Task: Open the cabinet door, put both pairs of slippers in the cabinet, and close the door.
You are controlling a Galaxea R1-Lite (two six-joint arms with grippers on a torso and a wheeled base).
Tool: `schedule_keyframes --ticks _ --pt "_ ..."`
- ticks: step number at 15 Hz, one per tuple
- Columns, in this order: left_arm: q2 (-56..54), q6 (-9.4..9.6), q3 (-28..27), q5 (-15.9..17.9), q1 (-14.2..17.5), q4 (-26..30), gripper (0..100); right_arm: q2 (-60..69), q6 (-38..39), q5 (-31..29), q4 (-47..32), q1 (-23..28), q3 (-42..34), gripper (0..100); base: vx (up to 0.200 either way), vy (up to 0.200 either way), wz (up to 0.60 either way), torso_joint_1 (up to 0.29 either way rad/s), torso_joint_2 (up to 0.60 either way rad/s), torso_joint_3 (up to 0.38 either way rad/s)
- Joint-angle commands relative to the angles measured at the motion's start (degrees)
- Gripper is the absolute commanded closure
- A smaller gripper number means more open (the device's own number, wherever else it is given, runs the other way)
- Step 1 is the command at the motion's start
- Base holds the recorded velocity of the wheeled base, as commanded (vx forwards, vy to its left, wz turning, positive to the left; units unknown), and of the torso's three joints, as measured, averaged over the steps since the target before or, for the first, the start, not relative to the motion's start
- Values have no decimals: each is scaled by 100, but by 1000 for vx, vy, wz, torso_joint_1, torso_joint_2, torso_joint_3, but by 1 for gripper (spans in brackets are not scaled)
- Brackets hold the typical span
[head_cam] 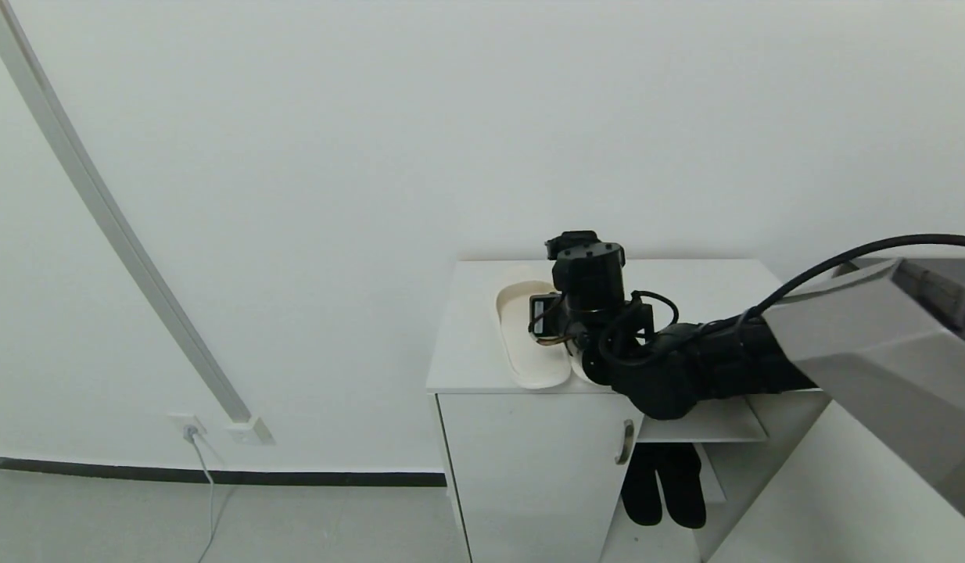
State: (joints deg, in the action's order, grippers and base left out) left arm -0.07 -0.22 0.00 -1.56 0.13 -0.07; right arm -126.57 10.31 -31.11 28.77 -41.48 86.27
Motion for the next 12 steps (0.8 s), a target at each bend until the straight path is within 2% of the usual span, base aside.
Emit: schedule_keyframes --ticks 1,6,8,12 --pt "7 -4 0 -2 4 -1 100 1328 -65 299 190 -299 -1218 100 0 0 0 0 0 0" --pt "7 -4 0 7 4 -1 100 2893 -152 1213 1052 -439 -3802 100 0 0 0 0 0 0" --pt "7 4 0 7 4 -1 100 3306 -240 1485 1254 -439 -4461 100 0 0 0 0 0 0" --pt "7 -4 0 7 4 -1 100 3455 -460 1626 1271 -545 -4681 100 0 0 0 0 0 0"
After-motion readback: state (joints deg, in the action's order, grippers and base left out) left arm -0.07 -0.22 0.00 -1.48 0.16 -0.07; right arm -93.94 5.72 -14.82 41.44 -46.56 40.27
